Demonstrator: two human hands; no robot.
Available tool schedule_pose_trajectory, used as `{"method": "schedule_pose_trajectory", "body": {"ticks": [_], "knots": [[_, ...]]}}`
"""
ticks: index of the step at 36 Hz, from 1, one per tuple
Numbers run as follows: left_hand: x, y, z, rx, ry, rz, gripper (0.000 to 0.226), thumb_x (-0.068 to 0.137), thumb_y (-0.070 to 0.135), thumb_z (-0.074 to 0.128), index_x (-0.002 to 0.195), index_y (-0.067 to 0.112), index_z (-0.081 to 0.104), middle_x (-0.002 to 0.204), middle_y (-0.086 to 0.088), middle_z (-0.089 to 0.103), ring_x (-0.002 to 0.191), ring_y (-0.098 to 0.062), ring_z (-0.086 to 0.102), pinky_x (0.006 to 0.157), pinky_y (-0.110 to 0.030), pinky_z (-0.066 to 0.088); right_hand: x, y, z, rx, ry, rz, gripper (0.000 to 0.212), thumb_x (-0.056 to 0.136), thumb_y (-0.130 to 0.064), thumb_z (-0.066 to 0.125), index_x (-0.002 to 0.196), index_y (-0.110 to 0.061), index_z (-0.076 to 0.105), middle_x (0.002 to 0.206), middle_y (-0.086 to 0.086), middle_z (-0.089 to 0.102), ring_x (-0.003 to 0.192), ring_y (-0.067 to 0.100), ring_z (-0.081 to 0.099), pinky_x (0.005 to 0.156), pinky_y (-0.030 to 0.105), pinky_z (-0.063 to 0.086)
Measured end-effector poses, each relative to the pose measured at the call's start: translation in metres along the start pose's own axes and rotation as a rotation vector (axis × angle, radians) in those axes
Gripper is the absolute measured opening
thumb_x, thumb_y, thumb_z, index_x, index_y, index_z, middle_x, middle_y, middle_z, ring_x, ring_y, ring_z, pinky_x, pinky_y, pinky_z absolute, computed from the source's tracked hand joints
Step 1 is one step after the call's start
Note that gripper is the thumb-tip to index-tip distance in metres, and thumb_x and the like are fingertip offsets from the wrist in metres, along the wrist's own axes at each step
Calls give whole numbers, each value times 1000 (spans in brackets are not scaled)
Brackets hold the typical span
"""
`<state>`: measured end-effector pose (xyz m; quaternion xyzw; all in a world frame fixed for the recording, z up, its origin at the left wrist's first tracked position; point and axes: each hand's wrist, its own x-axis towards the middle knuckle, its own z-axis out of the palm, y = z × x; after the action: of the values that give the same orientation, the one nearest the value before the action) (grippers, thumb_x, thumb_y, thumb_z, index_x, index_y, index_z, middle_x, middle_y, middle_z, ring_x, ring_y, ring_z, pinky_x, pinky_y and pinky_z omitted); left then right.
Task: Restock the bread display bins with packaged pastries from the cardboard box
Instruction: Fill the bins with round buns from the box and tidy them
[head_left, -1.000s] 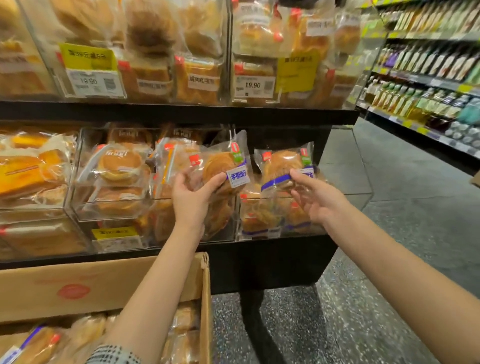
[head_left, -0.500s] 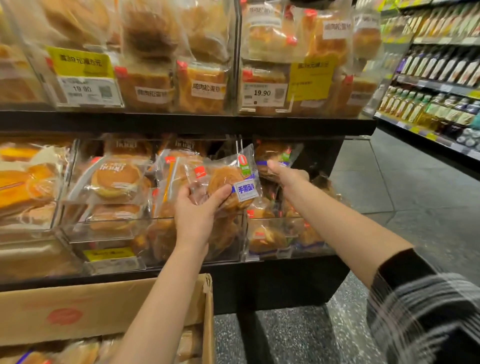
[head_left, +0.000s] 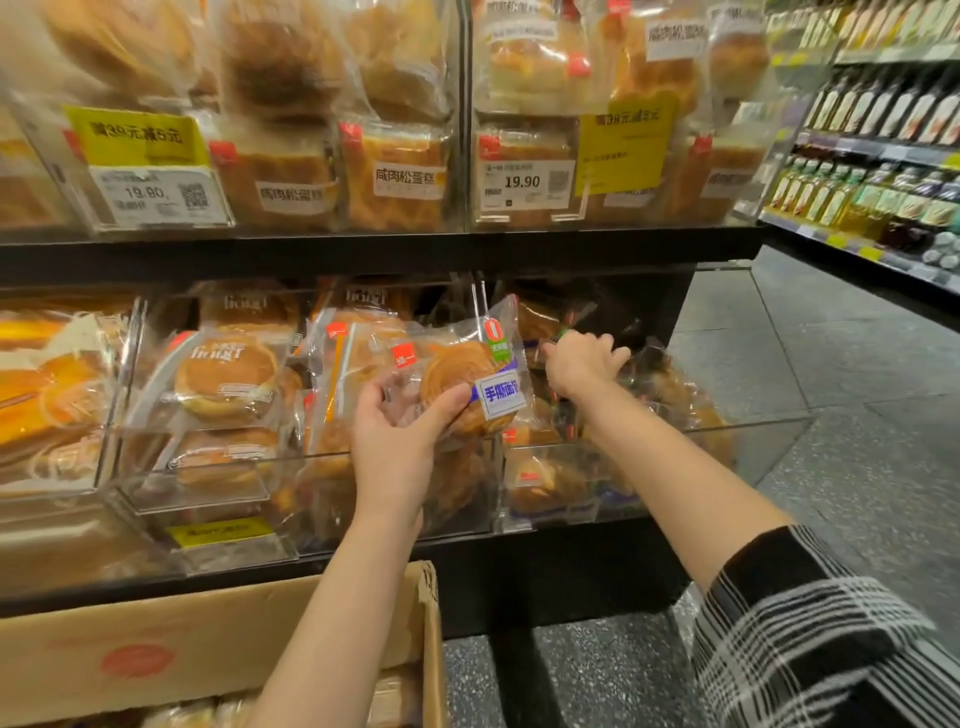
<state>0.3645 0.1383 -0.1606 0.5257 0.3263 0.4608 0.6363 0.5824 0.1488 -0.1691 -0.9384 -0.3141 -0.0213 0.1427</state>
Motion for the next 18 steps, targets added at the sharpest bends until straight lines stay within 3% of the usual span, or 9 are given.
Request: {"method": "schedule_pose_trajectory", "body": {"ticks": [5,11,14,18], "knots": [[-3,3,-2,21,-24,-18,78,56,33,79,126,27,45,124,-1,60,114,-17,61,96,-40,52,-5,-1,-1,-162,-124,-54,37,100,-31,43,130,-13,53,133,12,52,132,33,35,111,50,18],[-2,5,-3,28,-15,-15,75,67,24,79,134,24,43,127,4,56,116,-14,58,90,-30,53,-9,-4,-11,-254,24,-1,41,92,-23,53,130,-10,50,133,13,51,131,33,36,114,52,14],[-3,7,-1,44,-11,-7,74,72,21,78,137,22,41,118,11,54,114,-11,56,79,-19,52,-8,-3,-11,-326,-3,-23,42,91,-25,55,130,-11,51,136,14,49,133,33,34,115,54,12],[-1,8,-3,62,-35,-15,80,71,24,77,141,22,38,129,6,54,117,-14,56,87,-24,51,-6,-6,-7,-398,-28,-150,39,88,-19,57,127,-12,55,136,14,50,135,35,32,115,55,10]]}}
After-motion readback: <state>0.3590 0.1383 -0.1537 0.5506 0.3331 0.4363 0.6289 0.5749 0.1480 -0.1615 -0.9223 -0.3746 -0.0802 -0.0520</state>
